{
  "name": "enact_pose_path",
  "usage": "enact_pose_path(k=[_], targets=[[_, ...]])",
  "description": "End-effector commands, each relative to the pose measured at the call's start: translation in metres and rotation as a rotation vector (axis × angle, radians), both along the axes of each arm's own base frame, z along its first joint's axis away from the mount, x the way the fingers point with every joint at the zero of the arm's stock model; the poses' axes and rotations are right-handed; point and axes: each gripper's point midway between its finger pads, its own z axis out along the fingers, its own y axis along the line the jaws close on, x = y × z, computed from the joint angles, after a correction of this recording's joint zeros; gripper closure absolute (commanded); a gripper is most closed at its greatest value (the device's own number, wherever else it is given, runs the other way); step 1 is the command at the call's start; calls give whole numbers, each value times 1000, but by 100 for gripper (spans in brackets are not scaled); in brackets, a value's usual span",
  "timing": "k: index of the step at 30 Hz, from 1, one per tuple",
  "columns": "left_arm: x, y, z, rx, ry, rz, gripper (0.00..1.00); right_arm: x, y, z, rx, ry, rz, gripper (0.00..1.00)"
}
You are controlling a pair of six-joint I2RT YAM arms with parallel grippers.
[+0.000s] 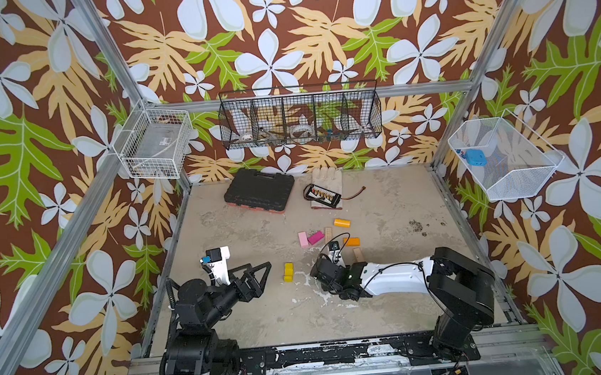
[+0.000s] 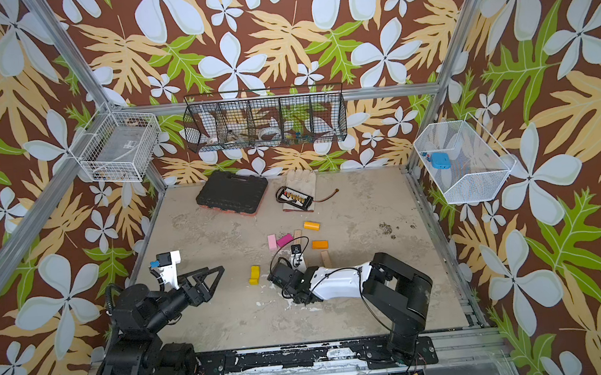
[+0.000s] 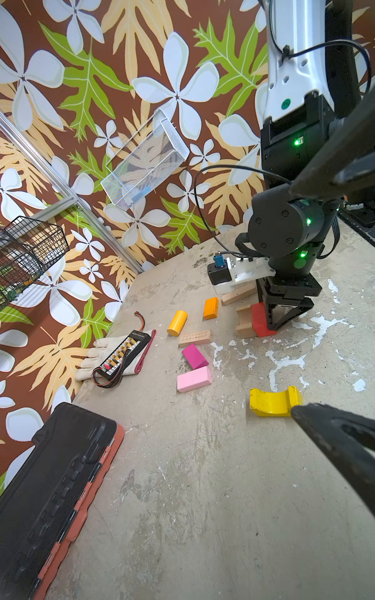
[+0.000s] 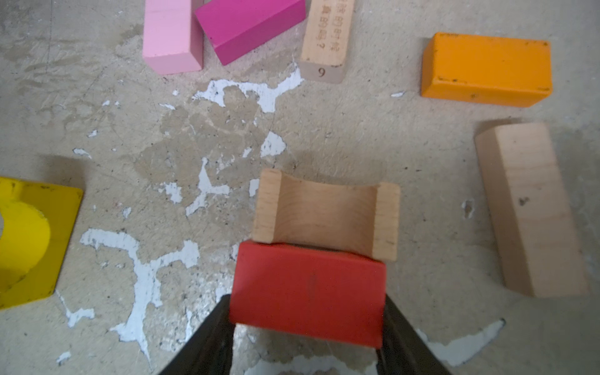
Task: Build the wood block tower
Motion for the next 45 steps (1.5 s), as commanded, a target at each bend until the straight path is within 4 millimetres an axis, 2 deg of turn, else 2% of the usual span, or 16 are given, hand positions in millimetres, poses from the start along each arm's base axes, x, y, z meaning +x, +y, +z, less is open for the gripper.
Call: enact_pose_path(k=[1, 16, 26, 36, 45], targets=[[-1, -1, 2, -5, -10, -10, 0, -3, -6, -7, -37, 30, 1, 39], [-1, -1, 2, -6, -10, -9, 0, 0, -16, -9, -58, 31, -26, 34], [-1, -2, 2, -6, -10, -13, 0, 3, -12, -4, -51, 20, -12, 18], [0, -2, 1, -5, -6, -11, 0, 4, -3, 0, -20, 19, 3, 27], [-1, -2, 1, -8, -6, -13, 0, 6, -1, -3, -34, 26, -2, 27]])
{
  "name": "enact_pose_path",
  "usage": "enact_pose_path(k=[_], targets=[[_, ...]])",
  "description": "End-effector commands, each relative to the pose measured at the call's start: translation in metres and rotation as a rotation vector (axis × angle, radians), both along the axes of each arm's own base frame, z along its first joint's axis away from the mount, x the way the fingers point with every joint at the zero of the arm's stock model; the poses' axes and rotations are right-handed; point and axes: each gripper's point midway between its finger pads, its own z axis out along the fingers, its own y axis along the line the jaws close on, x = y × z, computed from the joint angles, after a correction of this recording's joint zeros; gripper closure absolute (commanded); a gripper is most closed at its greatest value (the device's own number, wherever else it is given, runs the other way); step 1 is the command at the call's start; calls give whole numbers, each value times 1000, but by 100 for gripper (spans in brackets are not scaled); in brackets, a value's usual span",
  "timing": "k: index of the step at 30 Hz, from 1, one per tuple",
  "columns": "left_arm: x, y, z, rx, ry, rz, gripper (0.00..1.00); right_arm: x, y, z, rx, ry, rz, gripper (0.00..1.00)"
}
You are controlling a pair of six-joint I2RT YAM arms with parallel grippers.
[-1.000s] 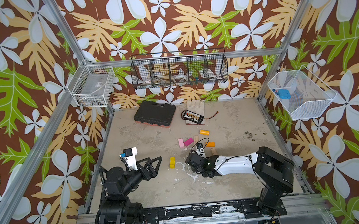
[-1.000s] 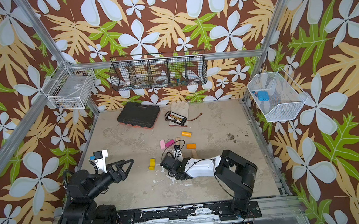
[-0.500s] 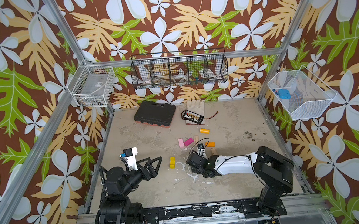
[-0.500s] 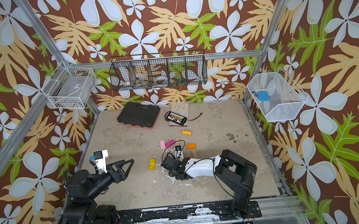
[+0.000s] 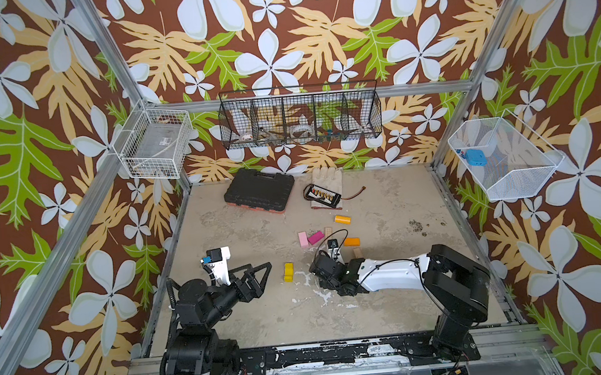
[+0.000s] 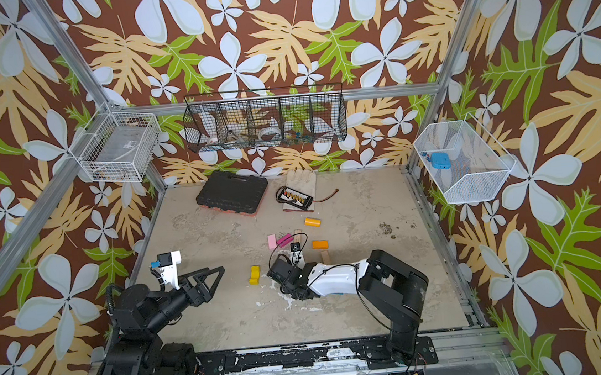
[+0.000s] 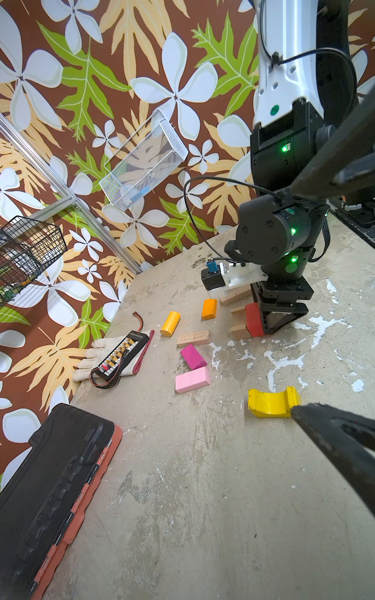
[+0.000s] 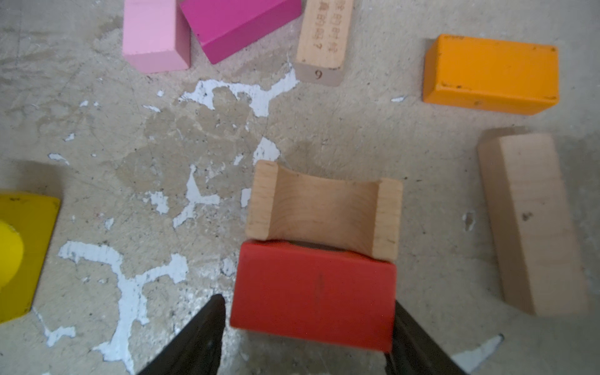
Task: Build the wood block tower
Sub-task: 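Open the right gripper and lift it away from the blocks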
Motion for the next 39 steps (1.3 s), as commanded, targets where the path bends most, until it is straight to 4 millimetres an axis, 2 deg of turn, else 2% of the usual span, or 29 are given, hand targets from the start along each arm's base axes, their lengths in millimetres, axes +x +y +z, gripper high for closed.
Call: enact_pose_path(k=[1, 9, 12, 14, 18, 21, 24, 29, 33, 39], targets=[[0, -1, 3, -7, -10, -8, 0, 2, -1, 0, -12, -4, -6, 27], [-1, -2, 3, -7, -11, -10, 0, 2, -9, 3, -31, -16, -26, 26], [-1, -1, 3, -7, -10, -9, 0, 3, -8, 14, -29, -35, -13, 25], [-1, -1, 3, -6, -11, -8, 0, 6, -10, 30, -28, -63, -13, 24], [0, -1, 2, -7, -8, -6, 0, 17, -18, 79, -28, -166, -24, 24], [0, -1, 2, -8, -7, -7, 0, 34, -33, 115, -38, -282, -66, 19], [0, -1, 3, -8, -11, -7, 0, 56, -44, 133, -29, -347, -50, 16], [2, -1, 0, -6, 6, -7, 0, 102, -64, 127, 95, -235, 12, 17], [1, -1, 4, -7, -15, -3, 0, 134, -81, 125, -21, -240, -8, 9], [4, -3, -2, -5, 15, -14, 0, 171, -76, 99, -65, -144, 0, 9]])
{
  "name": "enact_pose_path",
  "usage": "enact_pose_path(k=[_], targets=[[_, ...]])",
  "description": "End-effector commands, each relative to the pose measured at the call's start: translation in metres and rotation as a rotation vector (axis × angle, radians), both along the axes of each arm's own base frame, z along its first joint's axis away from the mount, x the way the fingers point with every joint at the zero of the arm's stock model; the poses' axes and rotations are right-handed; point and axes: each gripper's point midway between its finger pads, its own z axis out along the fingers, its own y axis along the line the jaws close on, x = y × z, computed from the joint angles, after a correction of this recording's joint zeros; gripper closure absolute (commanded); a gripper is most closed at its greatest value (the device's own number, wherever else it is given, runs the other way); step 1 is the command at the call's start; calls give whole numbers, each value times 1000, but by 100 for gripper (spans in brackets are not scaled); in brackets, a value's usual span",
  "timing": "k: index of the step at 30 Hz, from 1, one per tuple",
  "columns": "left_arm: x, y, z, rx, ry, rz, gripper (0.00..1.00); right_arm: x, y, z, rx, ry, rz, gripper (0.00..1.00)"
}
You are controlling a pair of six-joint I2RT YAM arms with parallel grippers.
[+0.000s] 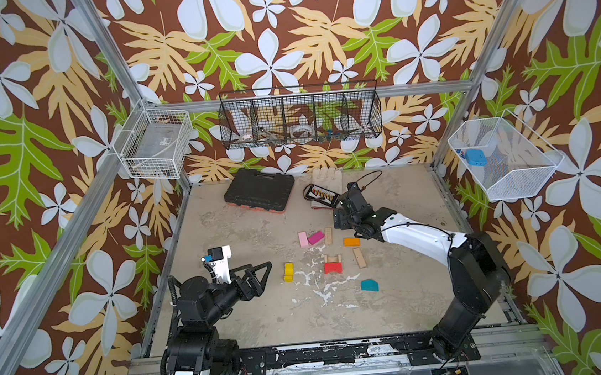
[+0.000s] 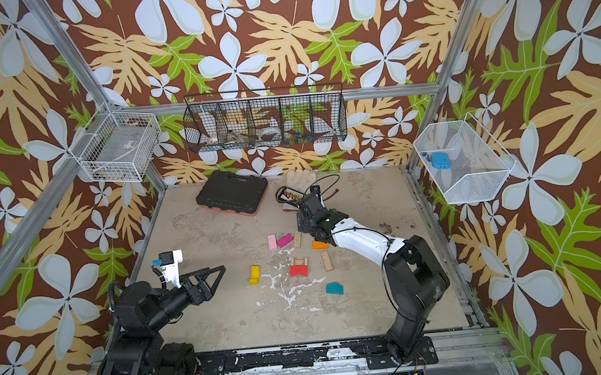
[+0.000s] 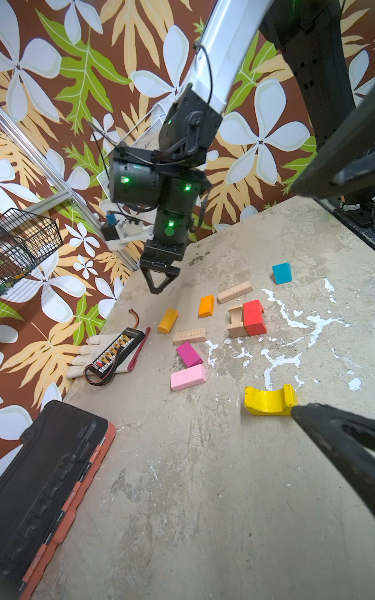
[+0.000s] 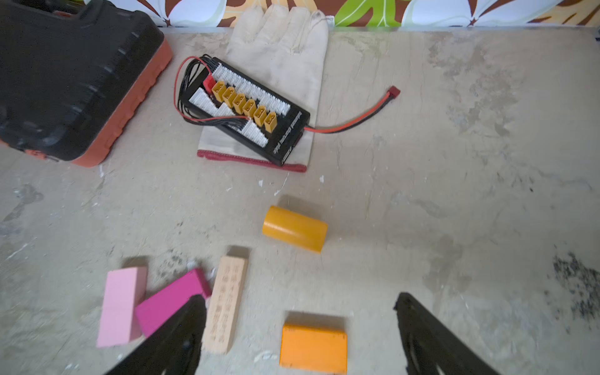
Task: Build the wood block tower
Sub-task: 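Open the right gripper and lift it away from the blocks, then lower the right gripper onto the orange block and grasp it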
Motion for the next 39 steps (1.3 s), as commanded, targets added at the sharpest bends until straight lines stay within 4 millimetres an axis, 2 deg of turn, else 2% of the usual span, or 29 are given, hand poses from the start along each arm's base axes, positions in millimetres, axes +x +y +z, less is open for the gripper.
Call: enact_pose_path(k=[1, 3, 8, 12, 16, 20, 24, 30, 34, 39], targets=[[-2, -2, 7, -9, -32, -11, 0, 9, 7, -15, -27, 60, 41, 9], [-2, 0, 11, -8, -51, 3, 0, 19, 9, -25, 7, 90, 30, 9], [1, -4, 2, -9, -3, -23, 0, 37, 7, -34, -10, 103, -6, 10], [-2, 0, 11, -9, -53, -1, 0, 39, 8, -39, -13, 104, -3, 11], [1, -4, 2, -10, -5, -27, 0, 26, 0, -50, -16, 113, -10, 12], [-4, -1, 12, -13, -57, -11, 0, 6, -2, -63, 29, 135, 7, 12], [-2, -3, 6, -12, -25, -23, 0, -10, -6, -76, 47, 167, 11, 11], [-4, -1, 13, -12, -62, -5, 0, -25, -8, -89, 73, 198, 14, 11], [-2, -4, 5, -15, -23, -27, 0, -29, -7, -96, 81, 212, 20, 15], [-4, 0, 11, -13, -56, -2, 0, -34, -9, -106, 78, 237, 10, 21]])
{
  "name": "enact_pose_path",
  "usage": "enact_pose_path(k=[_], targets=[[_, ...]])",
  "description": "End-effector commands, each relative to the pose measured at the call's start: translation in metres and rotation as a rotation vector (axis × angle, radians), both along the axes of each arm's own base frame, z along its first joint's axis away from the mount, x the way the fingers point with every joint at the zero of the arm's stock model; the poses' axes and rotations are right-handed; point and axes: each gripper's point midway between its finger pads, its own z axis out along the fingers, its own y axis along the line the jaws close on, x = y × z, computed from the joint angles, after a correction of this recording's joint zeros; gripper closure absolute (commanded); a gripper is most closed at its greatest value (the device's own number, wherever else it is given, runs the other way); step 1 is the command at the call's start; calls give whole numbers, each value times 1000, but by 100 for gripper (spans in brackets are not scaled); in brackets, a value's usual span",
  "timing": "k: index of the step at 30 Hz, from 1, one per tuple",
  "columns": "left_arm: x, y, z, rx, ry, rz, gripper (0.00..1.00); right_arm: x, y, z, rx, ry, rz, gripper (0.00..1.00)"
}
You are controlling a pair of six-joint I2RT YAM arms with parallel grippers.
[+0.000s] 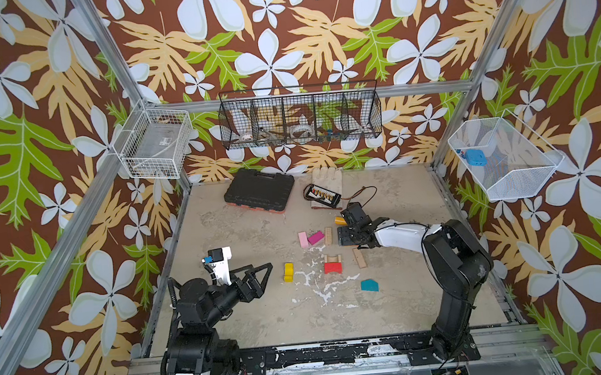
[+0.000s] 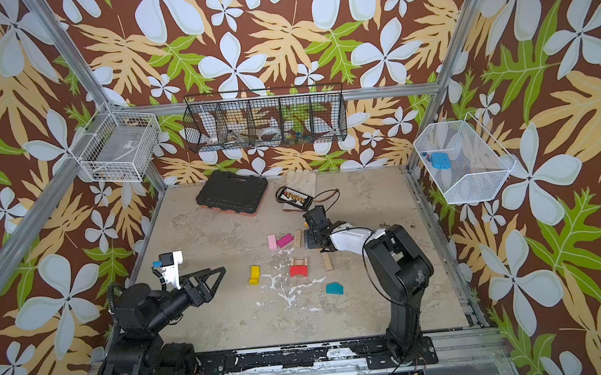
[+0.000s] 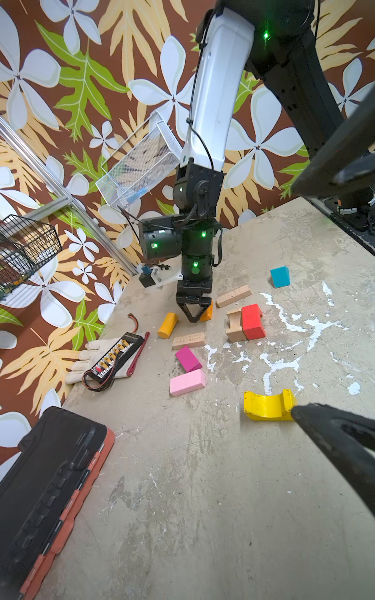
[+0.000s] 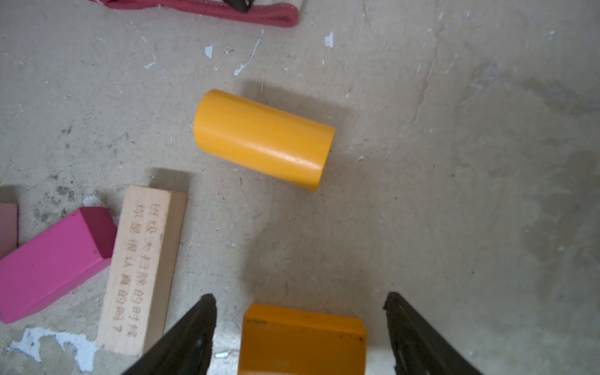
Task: Build the wood block tower
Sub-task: 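Lower the right gripper onto the orange block and grasp it, then carry the orange block over the wooden arch with the right gripper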
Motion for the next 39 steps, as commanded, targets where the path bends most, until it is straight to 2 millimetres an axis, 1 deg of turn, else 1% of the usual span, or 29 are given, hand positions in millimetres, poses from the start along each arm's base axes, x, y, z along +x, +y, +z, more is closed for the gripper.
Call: enact_pose_path(k=[1, 4, 8, 11, 13, 16, 21, 24, 25, 28, 29, 30, 34, 37, 39], targets=[[3, 1, 3, 0, -9, 7, 0, -1, 1, -4, 7, 6, -8, 21], [3, -2, -1, -2, 10, -13, 0, -4, -2, -6, -13, 6, -16, 22], [1, 0, 7, -1, -27, 0, 0, -10, -2, -10, -36, 17, -18, 24], [4, -4, -2, -1, 19, -26, 0, -15, -3, -12, -73, 22, -24, 26], [3, -6, -3, -4, 21, -38, 0, -17, -2, -13, -96, 20, -24, 27], [0, -6, 3, -3, -4, -39, 0, -19, -1, -16, -99, 30, -28, 32], [3, -8, -5, -3, 37, -53, 0, -22, -2, -16, -105, 41, -32, 41], [0, -7, 1, -4, 3, -48, 0, -24, -4, -12, -94, 34, -47, 47], [0, -7, 3, -3, -4, -43, 0, -24, -4, -10, -90, 32, -55, 49], [2, -8, -2, -3, 22, -48, 0, -27, -6, 1, -77, 24, -73, 59], [3, -8, -4, -3, 31, -51, 0, -28, -7, 5, -71, 16, -79, 60], [3, -9, -5, -4, 32, -54, 0, -30, -7, 11, -62, 2, -83, 60], [-1, -7, 4, -5, -9, -43, 0, -42, -9, 36, -25, -49, -97, 60], [1, -8, -1, -5, 15, -52, 0, -53, -8, 56, 9, -79, -93, 61], [0, -9, -1, -7, 14, -58, 0, -62, -3, 67, 33, -105, -83, 61]])
